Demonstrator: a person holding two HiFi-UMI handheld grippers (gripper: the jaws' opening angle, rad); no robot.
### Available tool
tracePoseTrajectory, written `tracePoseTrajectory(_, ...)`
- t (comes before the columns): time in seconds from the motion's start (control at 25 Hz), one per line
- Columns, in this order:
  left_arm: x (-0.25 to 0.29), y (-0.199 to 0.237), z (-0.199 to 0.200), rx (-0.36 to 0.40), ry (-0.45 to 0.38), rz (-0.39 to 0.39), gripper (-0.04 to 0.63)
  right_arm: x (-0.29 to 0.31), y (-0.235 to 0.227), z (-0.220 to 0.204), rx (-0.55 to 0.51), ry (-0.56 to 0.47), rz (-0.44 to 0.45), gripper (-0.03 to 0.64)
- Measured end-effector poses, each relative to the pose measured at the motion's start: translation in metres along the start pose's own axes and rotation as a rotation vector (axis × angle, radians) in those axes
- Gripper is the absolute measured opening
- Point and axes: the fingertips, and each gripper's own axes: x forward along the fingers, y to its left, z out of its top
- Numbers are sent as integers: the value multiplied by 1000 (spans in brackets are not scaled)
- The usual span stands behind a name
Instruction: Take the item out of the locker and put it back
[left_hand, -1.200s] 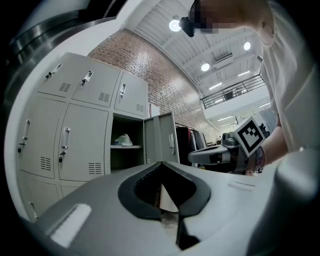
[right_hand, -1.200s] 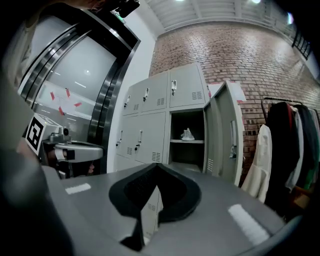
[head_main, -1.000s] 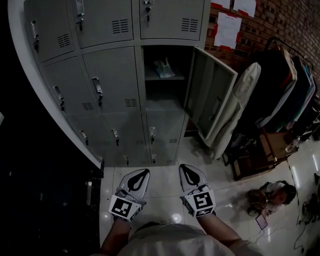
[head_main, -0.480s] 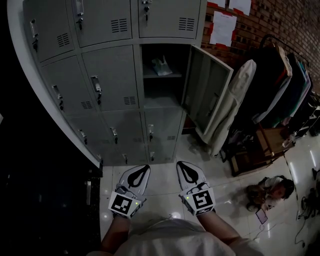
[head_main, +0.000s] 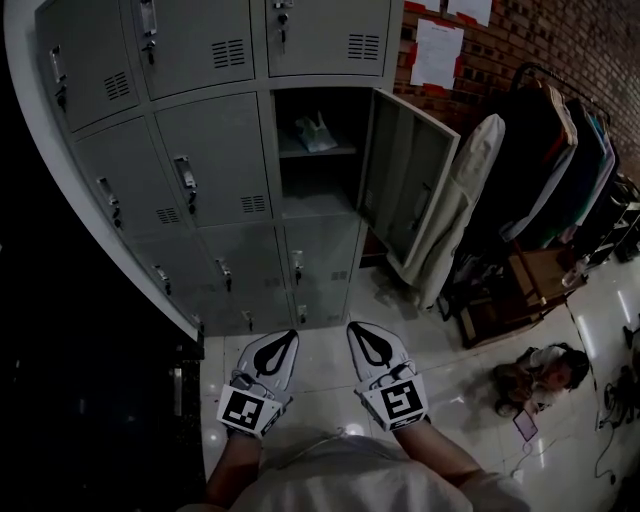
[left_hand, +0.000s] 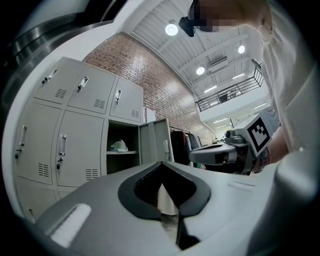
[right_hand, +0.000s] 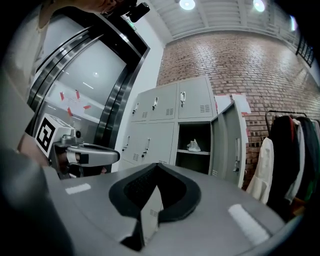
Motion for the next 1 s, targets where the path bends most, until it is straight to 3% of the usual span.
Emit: tracePoseTrajectory(1.0,1,17,4,-6,-12,-1,-3,16,10,2,-23,12,28,-5)
